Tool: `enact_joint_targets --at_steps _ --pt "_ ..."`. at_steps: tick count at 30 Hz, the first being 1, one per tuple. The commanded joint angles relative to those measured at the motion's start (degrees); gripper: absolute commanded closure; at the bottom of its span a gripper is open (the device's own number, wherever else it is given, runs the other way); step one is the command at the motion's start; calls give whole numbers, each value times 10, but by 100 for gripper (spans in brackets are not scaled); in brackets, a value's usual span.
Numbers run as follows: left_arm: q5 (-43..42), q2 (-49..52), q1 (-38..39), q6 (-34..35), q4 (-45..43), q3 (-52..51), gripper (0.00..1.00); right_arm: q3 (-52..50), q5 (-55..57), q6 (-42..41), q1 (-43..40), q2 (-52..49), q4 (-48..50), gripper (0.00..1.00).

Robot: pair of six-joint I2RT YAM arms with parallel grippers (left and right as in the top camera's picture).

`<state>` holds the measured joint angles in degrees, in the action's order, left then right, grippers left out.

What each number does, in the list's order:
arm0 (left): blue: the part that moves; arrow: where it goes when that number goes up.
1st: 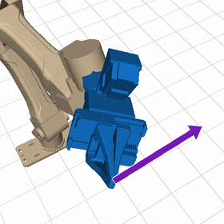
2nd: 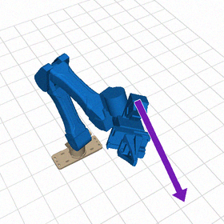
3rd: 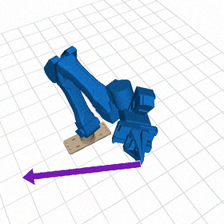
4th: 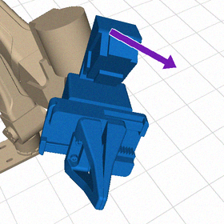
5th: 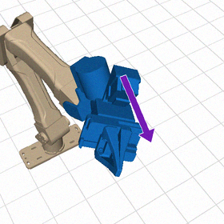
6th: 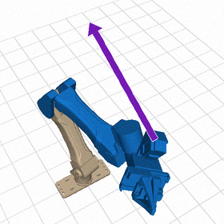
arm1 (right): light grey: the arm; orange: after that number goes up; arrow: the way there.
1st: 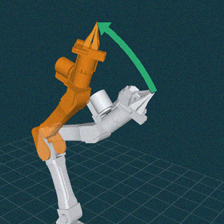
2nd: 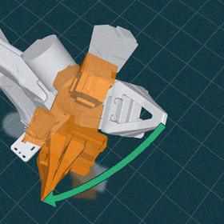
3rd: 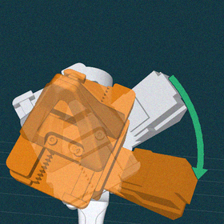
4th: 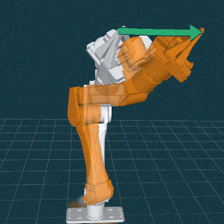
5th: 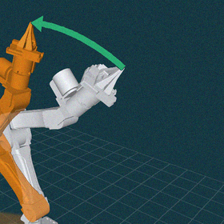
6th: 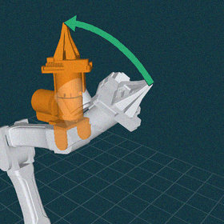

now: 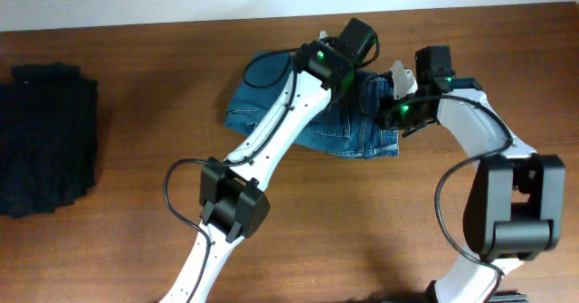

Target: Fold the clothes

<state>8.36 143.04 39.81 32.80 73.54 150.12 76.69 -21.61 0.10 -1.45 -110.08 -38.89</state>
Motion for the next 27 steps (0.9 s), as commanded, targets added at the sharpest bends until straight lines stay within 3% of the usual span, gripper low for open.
enact_joint_targets --at_steps 1,8,27 --pt "-5 -6 -1 -10 0 30 99 -4 35 -32 0 -52 12 96" --pt "-7 -5 2 -10 7 30 99 -4 28 -56 -12 -108 37 96" --pt "-4 -5 47 -10 -8 29 99 -4 24 -56 -12 -108 38 96"
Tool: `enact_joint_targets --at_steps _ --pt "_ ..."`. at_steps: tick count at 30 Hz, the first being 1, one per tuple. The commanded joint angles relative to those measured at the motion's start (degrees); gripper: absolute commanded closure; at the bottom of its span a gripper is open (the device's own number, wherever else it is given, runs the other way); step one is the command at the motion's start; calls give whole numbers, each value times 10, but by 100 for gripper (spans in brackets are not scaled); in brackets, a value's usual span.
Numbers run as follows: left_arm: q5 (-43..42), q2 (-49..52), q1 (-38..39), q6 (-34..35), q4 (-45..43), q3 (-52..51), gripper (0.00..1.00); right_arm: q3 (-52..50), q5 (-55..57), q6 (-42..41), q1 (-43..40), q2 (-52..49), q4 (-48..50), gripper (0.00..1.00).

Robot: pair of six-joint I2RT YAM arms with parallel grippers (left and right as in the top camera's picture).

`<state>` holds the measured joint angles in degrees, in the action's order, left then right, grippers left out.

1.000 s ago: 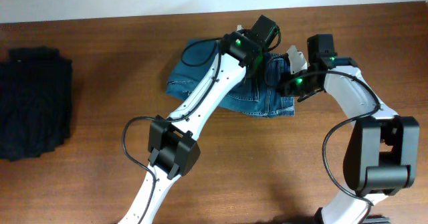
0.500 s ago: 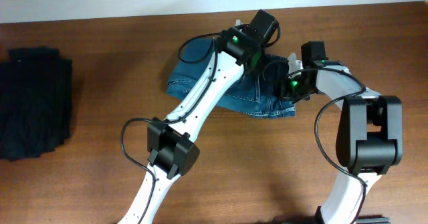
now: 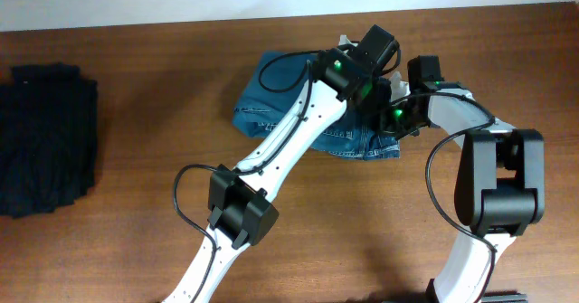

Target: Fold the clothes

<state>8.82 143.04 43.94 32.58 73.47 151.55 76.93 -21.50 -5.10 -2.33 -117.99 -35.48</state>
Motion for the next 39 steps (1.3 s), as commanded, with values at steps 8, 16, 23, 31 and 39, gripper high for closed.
enact_joint_targets --at_steps 8,16,23,31,39 --pt "-9 -4 5 -7 -8 15 99 35 -83 36 -31 -4 -61 96" --pt "-11 -4 9 -7 -8 15 99 42 -76 38 -85 48 -103 96" --pt "-11 4 28 -7 -24 15 99 36 -61 38 -90 47 -99 96" --pt "-9 23 36 -7 -26 15 98 36 -50 37 -101 47 -99 96" --pt "-47 46 37 -7 -30 15 92 36 -48 20 -149 47 -106 96"
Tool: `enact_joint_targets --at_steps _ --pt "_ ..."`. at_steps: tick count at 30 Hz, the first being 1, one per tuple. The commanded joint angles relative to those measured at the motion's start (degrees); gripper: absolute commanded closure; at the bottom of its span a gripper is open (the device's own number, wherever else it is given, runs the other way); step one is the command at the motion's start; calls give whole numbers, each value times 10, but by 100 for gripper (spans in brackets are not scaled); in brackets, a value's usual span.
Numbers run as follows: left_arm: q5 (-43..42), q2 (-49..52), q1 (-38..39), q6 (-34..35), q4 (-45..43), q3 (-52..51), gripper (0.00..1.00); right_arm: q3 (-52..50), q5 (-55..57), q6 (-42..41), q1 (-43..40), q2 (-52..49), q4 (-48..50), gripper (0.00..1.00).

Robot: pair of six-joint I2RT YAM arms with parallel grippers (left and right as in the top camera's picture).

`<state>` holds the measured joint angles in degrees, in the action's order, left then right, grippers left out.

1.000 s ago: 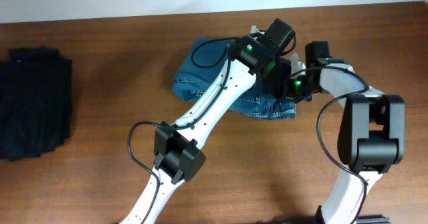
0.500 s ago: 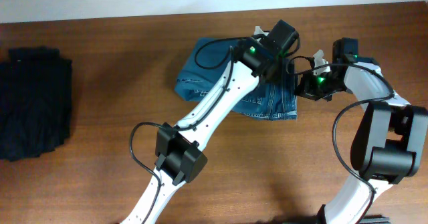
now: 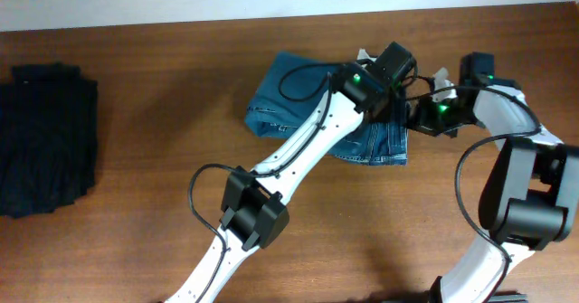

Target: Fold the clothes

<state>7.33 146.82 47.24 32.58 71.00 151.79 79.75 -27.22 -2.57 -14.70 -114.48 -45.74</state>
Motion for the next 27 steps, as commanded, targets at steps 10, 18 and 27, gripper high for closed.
enact_joint_targets --at_steps 10,18,27 --pt "-52 8 15 -8 -19 13 47 8 9 -14 -71 12 -19 96" --pt "-104 8 29 -114 -69 26 8 8 9 -13 -71 12 -18 96" --pt "-22 8 16 -158 -14 151 8 9 9 7 -88 22 -31 96"
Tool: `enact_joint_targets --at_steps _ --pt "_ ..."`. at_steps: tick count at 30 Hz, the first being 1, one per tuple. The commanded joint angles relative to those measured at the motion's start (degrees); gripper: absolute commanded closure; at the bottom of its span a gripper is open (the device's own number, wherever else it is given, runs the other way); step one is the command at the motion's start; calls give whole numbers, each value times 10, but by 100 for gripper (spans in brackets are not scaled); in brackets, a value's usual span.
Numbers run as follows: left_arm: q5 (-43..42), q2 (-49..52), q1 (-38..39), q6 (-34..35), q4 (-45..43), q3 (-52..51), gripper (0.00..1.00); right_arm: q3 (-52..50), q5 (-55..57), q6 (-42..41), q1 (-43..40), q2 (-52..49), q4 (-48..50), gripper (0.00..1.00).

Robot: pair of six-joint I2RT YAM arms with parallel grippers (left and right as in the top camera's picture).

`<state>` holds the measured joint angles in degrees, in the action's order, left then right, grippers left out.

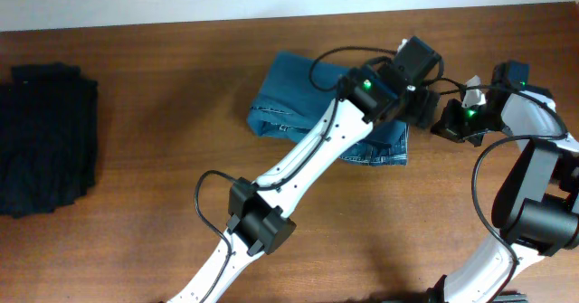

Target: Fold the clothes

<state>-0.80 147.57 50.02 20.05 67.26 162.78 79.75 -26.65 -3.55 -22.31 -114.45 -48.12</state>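
Observation:
Folded blue jeans (294, 95) lie on the brown table (163, 203) at the back centre. My left arm reaches across them. Its gripper (418, 102) is at the jeans' right edge, and the wrist hides its fingers, so its state does not show. My right gripper (460, 104) hovers over bare wood just right of the jeans, apart from the cloth. Its white fingers (471, 79) look spread, with nothing between them.
A pile of dark clothes (45, 140) lies at the table's left edge. The pale wall (181, 0) runs along the back. The left arm's elbow (258, 231) hangs over the front middle, and the right arm's base (543, 217) stands at the right.
Both grippers have shifted to the right. The right one was at the jeans' right edge and is now off the cloth over bare wood. The jeans have barely moved.
At first both grippers sat on the right part of the jeans, which lay further left. At each later moment the jeans and both grippers stood further right. Now the right gripper is clear of the cloth and the left is at its right edge.

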Motion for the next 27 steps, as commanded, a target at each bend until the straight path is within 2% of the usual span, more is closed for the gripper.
enact_joint_targets --at_steps 1,5,7,9,14,17,20,21,24,25,26,27 --pt "102 1 -16 -33 47 57 9 9 3 16 -17 30 -12 96" --pt "227 1 -44 -33 146 104 9 8 0 31 -26 75 -34 96" --pt "235 1 -65 -33 181 107 8 8 -25 57 -19 102 -42 96" --pt "226 1 -89 -33 210 106 8 8 -63 93 -1 134 -49 96" --pt "190 7 -159 -32 248 106 3 8 -72 113 81 197 -37 90" --pt "135 19 -194 -32 243 106 3 8 -68 120 144 199 -1 90" --pt "68 36 -219 -32 239 105 3 8 -6 122 204 184 34 89" --pt "52 42 -224 -32 238 105 3 8 14 121 219 181 39 84" --pt "46 56 -231 -35 236 105 4 8 34 122 256 175 50 57" --pt "46 62 -231 -38 233 105 4 8 34 122 264 175 58 54" --pt "46 65 -231 -44 228 105 7 8 34 121 269 175 66 52" --pt "46 71 -231 -46 223 105 18 8 35 121 273 175 74 46"
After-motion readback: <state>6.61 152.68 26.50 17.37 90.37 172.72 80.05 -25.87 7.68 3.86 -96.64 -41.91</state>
